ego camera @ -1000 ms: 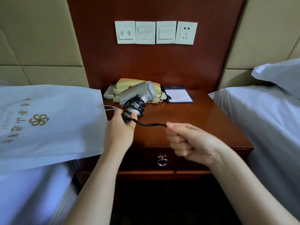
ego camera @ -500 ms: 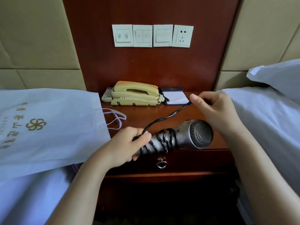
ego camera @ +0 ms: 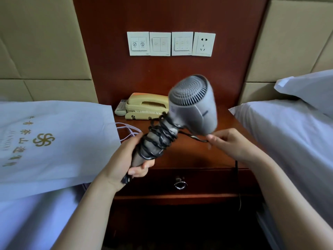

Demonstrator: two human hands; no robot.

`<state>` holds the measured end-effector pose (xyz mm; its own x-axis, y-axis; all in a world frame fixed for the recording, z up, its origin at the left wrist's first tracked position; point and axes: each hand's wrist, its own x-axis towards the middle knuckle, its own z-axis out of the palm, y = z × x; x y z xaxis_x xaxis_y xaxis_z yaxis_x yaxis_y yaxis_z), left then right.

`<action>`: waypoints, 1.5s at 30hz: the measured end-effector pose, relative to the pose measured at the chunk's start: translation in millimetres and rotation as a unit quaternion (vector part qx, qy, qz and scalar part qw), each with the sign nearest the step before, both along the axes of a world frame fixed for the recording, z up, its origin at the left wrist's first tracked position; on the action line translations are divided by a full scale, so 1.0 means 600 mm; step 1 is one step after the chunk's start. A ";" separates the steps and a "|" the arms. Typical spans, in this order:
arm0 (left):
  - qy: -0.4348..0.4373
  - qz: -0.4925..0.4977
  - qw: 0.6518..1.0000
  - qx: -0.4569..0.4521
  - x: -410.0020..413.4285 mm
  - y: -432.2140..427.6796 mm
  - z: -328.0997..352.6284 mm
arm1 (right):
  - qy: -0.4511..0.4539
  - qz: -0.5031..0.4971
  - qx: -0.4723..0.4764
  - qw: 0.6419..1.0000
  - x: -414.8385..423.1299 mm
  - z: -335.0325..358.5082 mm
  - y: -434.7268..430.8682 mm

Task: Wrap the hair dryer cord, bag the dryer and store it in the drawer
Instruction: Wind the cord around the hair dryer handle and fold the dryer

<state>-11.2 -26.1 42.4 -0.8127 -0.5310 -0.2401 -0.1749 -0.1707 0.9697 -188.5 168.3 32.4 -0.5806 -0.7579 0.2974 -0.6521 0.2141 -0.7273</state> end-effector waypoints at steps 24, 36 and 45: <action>-0.020 0.093 0.908 -0.408 0.002 0.042 -0.038 | 0.204 0.058 -0.089 0.973 0.154 0.067 -0.060; -0.024 0.055 0.881 -0.470 -0.001 0.062 -0.034 | 0.157 0.047 -0.058 0.985 0.136 0.075 -0.048; -0.006 -0.012 0.918 -0.396 0.036 0.012 -0.035 | 0.079 0.012 -0.081 0.993 0.059 0.087 0.014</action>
